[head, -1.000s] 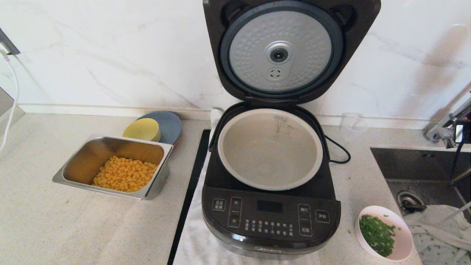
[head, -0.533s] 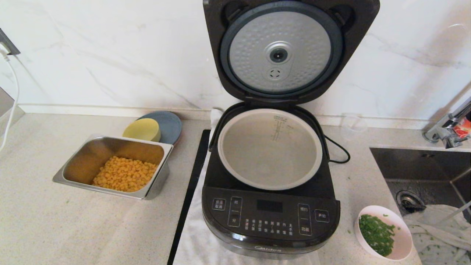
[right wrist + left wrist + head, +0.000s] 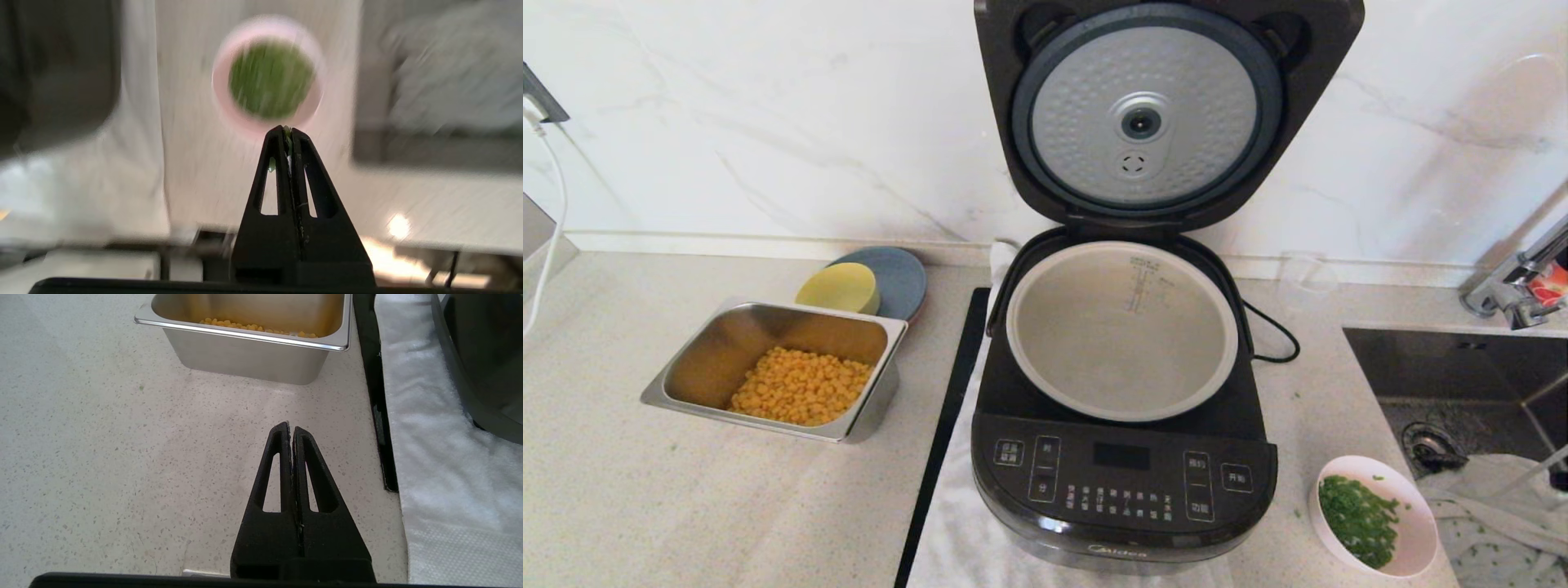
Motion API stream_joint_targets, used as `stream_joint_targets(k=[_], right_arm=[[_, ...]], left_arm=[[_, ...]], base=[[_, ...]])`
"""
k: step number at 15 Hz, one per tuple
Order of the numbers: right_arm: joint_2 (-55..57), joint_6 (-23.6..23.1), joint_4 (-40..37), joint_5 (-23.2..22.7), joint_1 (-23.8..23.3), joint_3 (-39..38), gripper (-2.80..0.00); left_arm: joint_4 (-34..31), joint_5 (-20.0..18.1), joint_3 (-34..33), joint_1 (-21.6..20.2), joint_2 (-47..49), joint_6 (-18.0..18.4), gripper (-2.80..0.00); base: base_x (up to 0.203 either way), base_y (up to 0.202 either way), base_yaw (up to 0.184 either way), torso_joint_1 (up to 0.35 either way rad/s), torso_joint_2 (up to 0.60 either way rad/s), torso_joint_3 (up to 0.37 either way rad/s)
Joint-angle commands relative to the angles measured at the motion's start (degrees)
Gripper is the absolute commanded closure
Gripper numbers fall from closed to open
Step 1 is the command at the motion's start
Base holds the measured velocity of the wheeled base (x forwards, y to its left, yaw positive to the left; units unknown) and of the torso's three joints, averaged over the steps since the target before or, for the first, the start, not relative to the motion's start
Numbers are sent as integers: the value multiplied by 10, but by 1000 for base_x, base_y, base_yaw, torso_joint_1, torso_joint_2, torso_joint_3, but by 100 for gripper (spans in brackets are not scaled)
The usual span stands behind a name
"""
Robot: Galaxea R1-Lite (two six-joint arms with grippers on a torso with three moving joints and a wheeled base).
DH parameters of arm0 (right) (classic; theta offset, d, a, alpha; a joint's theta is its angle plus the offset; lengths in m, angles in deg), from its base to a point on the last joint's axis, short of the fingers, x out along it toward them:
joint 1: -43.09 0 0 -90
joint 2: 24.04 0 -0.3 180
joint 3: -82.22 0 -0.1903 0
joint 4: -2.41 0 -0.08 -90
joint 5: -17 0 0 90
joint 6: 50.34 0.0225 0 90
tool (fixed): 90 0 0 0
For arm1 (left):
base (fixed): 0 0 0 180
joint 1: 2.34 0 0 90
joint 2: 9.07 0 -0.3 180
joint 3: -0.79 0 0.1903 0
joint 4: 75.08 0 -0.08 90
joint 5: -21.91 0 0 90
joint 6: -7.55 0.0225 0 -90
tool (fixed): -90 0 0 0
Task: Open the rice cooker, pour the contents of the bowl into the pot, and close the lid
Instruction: Fill a bowl with water from the tap
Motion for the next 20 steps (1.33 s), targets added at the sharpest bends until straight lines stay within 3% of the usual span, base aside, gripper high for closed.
stream_joint_targets(k=[1,7,11,12,15,20], right_arm=[[-20,3,-1,-11,0,-60,0],[0,0,113,-8,0,-182,0],[48,0,135,-9,0,-212,0],[61,0,153,-9,0,-226,-280],[107,1,263,-8,0,-276,-280],[171,13,293,-9,-12,-277,-280]], left_arm=[[0,0,-4,0,-1,0,0],[0,0,-4,0,-1,0,0],[0,0,-4,0,-1,0,0],[0,0,-4,0,-1,0,0],[0,0,-4,0,-1,0,0],[0,0,-4,0,-1,0,0]], base=[[0,0,0,0,0,0],[0,0,0,0,0,0],[0,0,0,0,0,0],[0,0,0,0,0,0],[0,0,0,0,0,0],[0,0,0,0,0,0]])
